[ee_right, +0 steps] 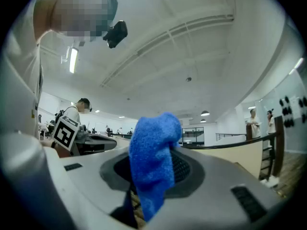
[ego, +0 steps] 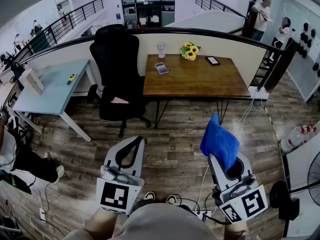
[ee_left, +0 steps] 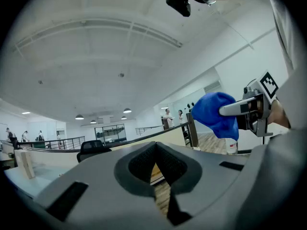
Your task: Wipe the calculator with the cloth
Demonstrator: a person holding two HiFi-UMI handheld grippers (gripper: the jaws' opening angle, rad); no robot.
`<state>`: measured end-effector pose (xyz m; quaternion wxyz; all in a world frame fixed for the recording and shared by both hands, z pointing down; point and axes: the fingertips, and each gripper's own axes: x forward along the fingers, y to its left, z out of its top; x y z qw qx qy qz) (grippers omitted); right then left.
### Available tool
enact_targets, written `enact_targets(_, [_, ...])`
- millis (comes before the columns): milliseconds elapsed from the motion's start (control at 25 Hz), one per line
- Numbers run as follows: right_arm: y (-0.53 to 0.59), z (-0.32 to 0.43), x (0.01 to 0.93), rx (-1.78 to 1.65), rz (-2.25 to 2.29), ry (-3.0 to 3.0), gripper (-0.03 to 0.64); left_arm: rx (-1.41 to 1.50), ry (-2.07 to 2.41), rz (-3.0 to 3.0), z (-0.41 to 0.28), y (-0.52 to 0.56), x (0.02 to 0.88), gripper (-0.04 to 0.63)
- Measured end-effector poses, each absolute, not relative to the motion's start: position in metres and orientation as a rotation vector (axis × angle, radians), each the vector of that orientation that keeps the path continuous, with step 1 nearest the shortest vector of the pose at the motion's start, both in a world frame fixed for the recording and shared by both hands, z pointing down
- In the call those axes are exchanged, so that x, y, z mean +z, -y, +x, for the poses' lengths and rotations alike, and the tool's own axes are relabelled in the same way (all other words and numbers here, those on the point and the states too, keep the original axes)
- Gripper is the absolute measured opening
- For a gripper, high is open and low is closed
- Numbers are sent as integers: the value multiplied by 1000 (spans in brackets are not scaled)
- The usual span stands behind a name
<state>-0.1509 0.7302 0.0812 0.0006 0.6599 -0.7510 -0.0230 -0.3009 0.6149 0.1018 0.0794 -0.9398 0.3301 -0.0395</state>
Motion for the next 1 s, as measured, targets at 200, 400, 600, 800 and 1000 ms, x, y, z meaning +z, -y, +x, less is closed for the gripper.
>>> enact_targets(200, [-733,-142,88,-54,2058,2356,132,-134,-988,-2817,-289,-620,106,3])
enact_targets(400, [-740,-128,94,-51,2048,2353,132,-144,-972,-2814,-272,-629,111,2])
enact_targets(600, [-746,-118,104,-7,2063,2353,132,-160,-963,-2831,-261,-636,116,3])
enact_targets(800, [-737,-114,108,4,2042,2355,132,-166,-979,-2834,-259,-627,118,3])
enact_targets(1000, [-719,-105,106,-10,2039,2356,132,-150,-985,-2825,-252,-611,115,3])
